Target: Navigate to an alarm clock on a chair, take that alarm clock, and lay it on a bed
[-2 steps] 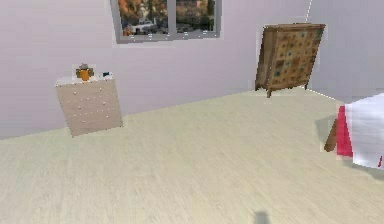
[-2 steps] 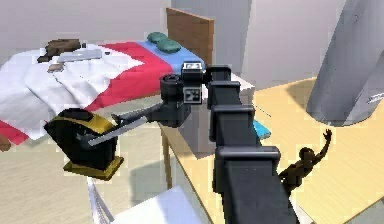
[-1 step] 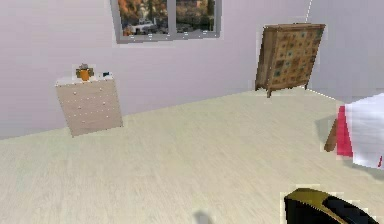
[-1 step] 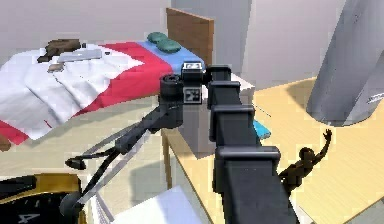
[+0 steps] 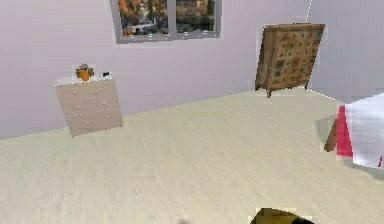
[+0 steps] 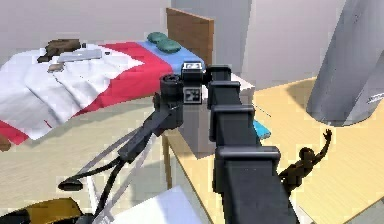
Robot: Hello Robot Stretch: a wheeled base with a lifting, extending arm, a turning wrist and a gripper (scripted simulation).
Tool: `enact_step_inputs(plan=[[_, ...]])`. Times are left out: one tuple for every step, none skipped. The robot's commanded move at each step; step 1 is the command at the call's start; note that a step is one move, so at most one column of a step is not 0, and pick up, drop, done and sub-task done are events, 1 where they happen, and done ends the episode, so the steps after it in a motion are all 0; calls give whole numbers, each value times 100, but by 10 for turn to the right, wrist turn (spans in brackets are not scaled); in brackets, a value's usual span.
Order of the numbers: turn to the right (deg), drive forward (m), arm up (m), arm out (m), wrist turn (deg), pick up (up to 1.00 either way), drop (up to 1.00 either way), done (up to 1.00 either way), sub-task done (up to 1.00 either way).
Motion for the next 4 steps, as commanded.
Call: enact_step_inputs(plan=[[0, 0, 0, -22, 0, 0, 0, 0, 0], [-450, 0, 0, 0, 0, 0, 0, 0, 0], [-270, 0, 0, 0, 0, 0, 0, 0, 0], [0, 20, 0, 0, 0, 0, 0, 0, 0]])
